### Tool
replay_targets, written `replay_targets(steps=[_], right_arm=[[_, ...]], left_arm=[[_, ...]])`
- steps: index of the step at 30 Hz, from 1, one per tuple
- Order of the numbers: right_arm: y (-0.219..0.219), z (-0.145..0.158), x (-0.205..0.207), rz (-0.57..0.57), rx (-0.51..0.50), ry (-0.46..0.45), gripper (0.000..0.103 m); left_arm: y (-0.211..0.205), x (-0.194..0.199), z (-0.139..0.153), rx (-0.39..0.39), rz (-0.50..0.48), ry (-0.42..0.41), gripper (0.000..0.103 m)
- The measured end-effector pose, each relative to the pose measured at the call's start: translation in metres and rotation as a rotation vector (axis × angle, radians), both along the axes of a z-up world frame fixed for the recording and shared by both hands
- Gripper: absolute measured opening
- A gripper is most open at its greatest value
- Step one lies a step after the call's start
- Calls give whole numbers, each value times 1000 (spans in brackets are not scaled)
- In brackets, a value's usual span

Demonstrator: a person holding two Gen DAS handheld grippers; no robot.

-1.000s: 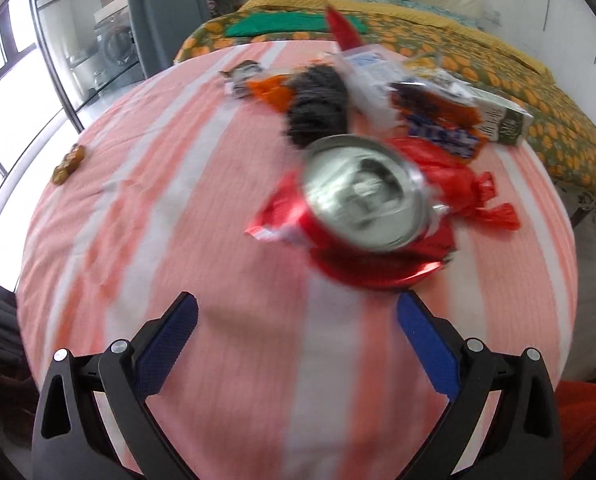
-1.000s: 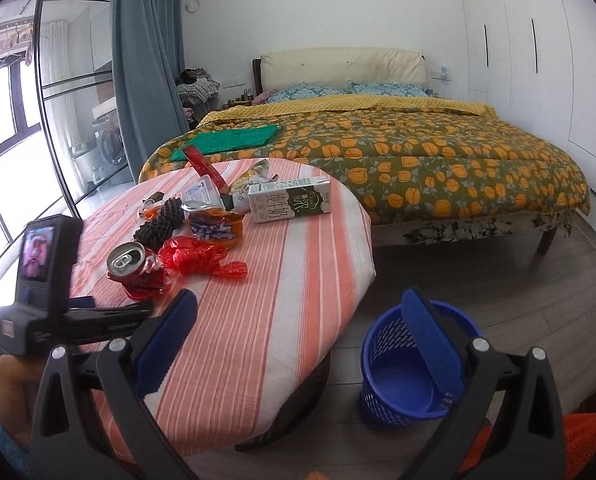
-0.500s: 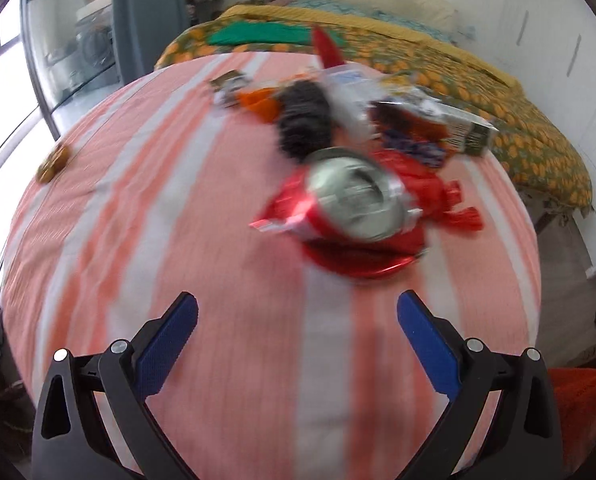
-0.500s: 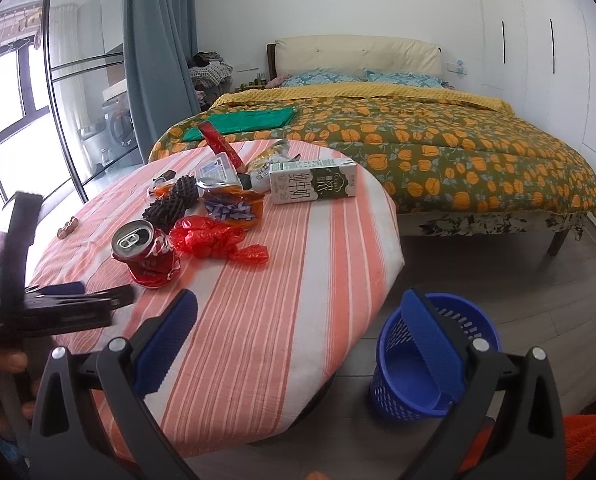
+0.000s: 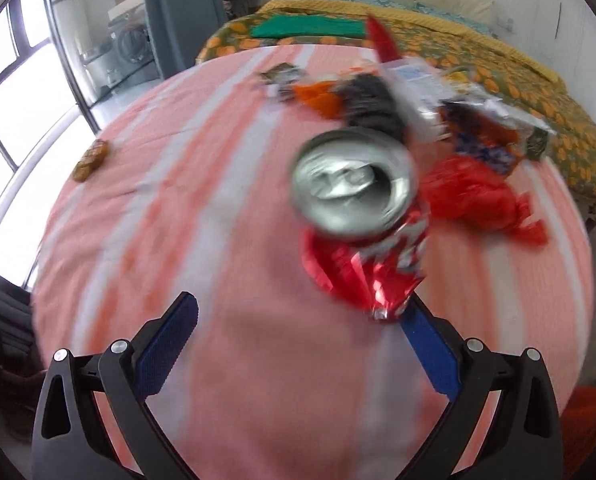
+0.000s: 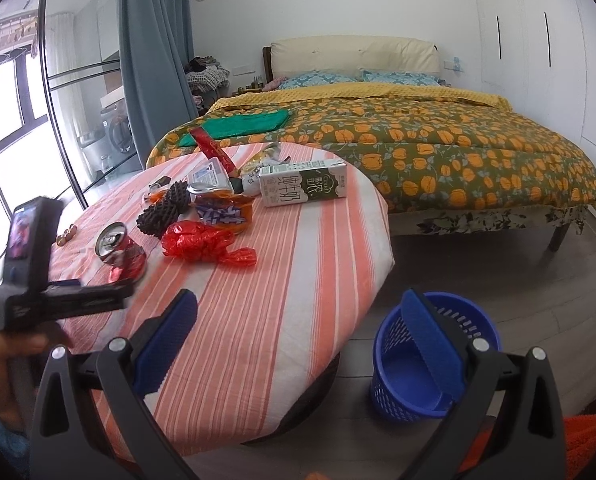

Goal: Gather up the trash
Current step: 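Close the left gripper on the red can while the right gripper grasps the red plastic bag, then carry the red bag and can to the blue wastebasket and release both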

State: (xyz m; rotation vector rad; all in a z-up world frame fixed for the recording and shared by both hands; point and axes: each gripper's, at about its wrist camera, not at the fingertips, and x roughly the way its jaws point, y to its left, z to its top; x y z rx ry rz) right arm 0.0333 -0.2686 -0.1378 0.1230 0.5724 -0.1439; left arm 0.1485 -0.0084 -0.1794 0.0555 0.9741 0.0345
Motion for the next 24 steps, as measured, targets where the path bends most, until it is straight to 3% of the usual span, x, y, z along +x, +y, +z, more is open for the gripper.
replay_targets(steps=[2, 6, 9, 13, 17, 19, 21, 24], right_arm=[[2, -1, 3, 9, 7, 5, 98], [7, -6, 17, 67, 8, 36, 98], [13, -11, 43, 177, -14, 88, 98], [26, -16, 88, 352, -66, 148, 98], [33, -25, 137, 514, -20, 249, 98], [38, -28, 154, 556, -18, 279, 96], [45, -29, 166, 596, -26, 293, 94], [62, -32, 181, 646, -72, 323, 83]], left_arm=[[24, -4, -1, 0, 8, 10, 99], [44, -9, 1, -147, -73, 18, 99], [30, -8, 10, -232, -161, -1, 99], [-3, 11, 11, -174, -273, -21, 99], [-13, 27, 3, -134, -322, -2, 98], [-13, 32, 1, -113, -342, -7, 87], [-10, 31, 1, -97, -349, -14, 65], [0, 40, 2, -134, -343, -10, 60]])
